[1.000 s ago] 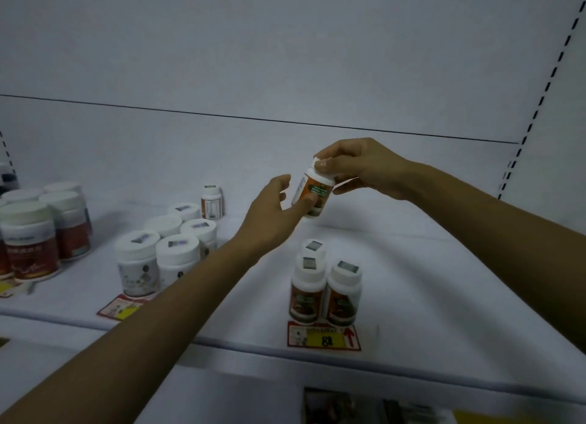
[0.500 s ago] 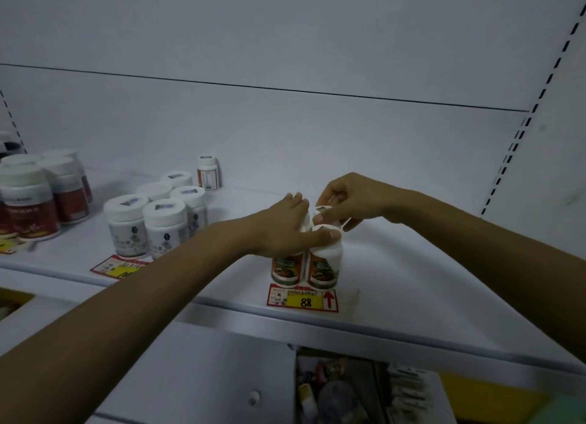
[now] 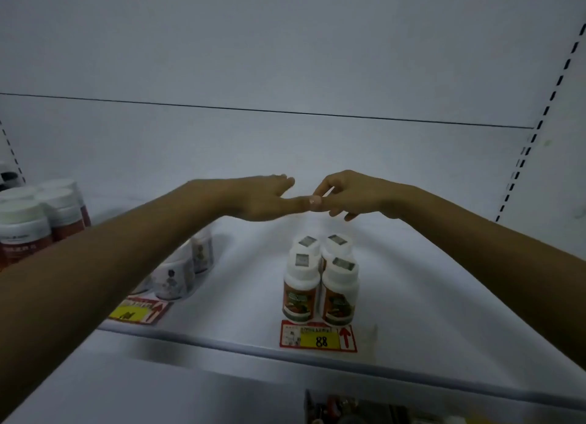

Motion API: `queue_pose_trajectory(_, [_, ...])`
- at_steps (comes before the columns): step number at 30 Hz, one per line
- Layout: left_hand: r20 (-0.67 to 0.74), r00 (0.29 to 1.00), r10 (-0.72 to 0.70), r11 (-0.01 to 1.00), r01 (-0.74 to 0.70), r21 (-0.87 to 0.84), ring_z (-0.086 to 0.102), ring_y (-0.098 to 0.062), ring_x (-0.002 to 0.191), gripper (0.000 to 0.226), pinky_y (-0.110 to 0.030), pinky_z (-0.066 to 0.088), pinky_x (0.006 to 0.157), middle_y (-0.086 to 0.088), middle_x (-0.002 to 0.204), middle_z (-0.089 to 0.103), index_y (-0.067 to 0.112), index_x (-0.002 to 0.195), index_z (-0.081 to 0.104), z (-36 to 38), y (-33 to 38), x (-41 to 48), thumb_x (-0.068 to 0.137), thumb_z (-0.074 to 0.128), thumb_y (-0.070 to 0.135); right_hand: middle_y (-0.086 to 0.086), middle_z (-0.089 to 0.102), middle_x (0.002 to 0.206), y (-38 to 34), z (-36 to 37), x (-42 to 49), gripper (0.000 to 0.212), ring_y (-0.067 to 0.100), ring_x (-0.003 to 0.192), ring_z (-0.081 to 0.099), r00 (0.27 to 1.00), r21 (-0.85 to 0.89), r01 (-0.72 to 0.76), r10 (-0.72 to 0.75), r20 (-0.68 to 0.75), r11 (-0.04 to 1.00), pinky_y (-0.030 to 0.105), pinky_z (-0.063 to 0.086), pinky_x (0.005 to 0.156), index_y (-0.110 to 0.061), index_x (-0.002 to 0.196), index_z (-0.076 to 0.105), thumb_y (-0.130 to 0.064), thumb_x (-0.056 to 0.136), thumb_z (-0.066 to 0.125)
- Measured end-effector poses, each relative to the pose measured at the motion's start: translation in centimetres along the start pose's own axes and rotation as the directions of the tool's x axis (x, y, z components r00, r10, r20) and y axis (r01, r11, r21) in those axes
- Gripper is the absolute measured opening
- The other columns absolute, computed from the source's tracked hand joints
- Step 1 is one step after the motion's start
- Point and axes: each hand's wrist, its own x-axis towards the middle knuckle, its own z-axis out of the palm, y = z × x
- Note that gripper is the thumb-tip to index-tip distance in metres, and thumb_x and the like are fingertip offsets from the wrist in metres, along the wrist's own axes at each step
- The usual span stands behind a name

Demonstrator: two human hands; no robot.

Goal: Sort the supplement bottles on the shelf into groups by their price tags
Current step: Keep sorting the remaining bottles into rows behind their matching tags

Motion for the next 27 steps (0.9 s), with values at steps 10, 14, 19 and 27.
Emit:
queue_pose_trajectory(10, [-0.415,0.898,-0.146,0.956,0.020,-0.294,0.039,-0.020,0.131,0.062,-0.032,0.029,0.103,-0.003,0.147,0.039,0.015,0.140,0.037,-4.2,-14.7,-0.7,0.092,0.030,0.055,0.005,0.058,0.112,-10.7,0.8,8.9,0.043,0.022,0.100,0.057,0.988,-0.277,0.044,-0.082,-0.128,0.960,0.032,0.048,0.083,-0.010,0.118,0.057,-0.037,0.085,0.066])
queue_pose_trajectory(14, [-0.479,0.835,-0.270,0.807,-0.075,-0.586,0.044,-0.016,0.117,0.048,-0.028,0.030,0.095,-0.002,0.136,0.048,0.014,0.130,0.047,-2.2,-19.2,-0.6,0.096,0.033,0.045,0.006,0.057,0.123,-14.7,3.8,14.2,0.043,0.023,0.111,0.054,0.978,-0.423,0.078,-0.152,-0.144,0.903,0.028,0.041,0.085,-0.008,0.121,0.057,-0.031,0.086,0.065])
queue_pose_trajectory(19, [-0.386,0.825,-0.413,0.577,-0.091,-0.812,0.045,-0.020,0.122,0.045,-0.040,0.035,0.106,-0.006,0.139,0.046,0.014,0.132,0.044,1.7,-23.3,1.1,0.098,0.032,0.042,0.007,0.051,0.134,-16.8,8.8,20.7,0.047,0.025,0.118,0.050,0.991,-0.577,0.047,-0.109,-0.073,0.815,0.032,0.041,0.090,-0.012,0.128,0.051,-0.032,0.088,0.063])
queue_pose_trajectory(27, [-0.342,0.851,-0.398,0.545,-0.080,-0.834,0.047,-0.016,0.111,0.039,-0.024,0.032,0.091,-0.007,0.132,0.051,0.011,0.128,0.047,7.0,-26.9,3.6,0.099,0.033,0.033,0.006,0.039,0.148,-15.7,12.1,25.2,0.055,0.027,0.132,0.039,0.999,-0.630,-0.048,0.021,-0.050,0.775,0.036,0.033,0.106,-0.014,0.141,0.040,-0.041,0.094,0.049])
